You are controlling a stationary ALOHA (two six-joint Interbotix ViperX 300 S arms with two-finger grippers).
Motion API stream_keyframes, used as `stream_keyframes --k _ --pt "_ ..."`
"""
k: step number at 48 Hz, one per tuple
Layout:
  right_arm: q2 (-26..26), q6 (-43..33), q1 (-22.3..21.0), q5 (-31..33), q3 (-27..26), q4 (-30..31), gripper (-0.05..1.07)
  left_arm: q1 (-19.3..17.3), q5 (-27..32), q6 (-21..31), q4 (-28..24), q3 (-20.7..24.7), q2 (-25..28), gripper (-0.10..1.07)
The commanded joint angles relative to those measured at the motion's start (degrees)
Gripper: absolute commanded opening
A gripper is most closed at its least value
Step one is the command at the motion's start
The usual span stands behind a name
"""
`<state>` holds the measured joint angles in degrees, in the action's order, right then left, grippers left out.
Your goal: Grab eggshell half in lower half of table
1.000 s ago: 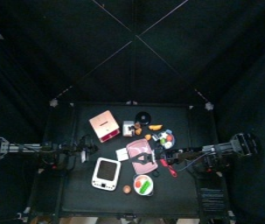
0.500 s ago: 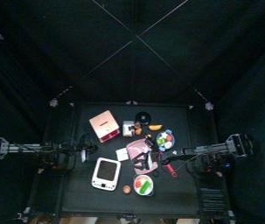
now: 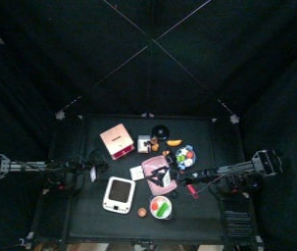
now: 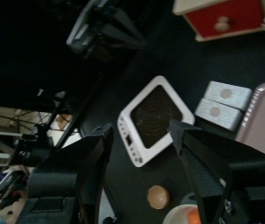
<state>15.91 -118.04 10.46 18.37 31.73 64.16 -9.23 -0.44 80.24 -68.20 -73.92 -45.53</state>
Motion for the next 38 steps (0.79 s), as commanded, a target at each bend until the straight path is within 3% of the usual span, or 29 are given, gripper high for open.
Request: stream_keyframes --k 1,8,13,19,25,30,38 --pt "1.05 3.52 1.05 0.26 -4.92 -1.23 0.88 -0.09 0.26 -0.09 0.09 1.49 0.09 0.55" --pt "0.62 12.04 1.76 -0.70 -7.91 -12.57 0.88 -0.09 0.35 0.00 0.09 1.41 0.09 0.55" --pt "1.23 23.03 2.37 0.70 -11.43 -23.03 0.88 -0.09 0.35 -0.09 0.09 1.41 0.09 0.55" --pt "2.02 41.48 2.20 10.55 -18.46 -36.74 0.88 -0.09 0.44 -0.09 0.09 1.32 0.09 0.55" --pt "1.49 58.71 2.11 16.17 -25.66 -43.42 0.88 0.00 0.35 -0.09 0.09 1.05 0.09 0.55" --pt "1.05 62.75 1.49 14.24 -23.99 -45.88 0.88 -0.09 0.35 -0.09 0.09 0.79 0.09 0.55" --pt "-1.49 59.50 -4.48 6.42 -15.73 -55.28 0.88 -0.09 0.35 -0.09 0.09 0.79 0.09 0.55"
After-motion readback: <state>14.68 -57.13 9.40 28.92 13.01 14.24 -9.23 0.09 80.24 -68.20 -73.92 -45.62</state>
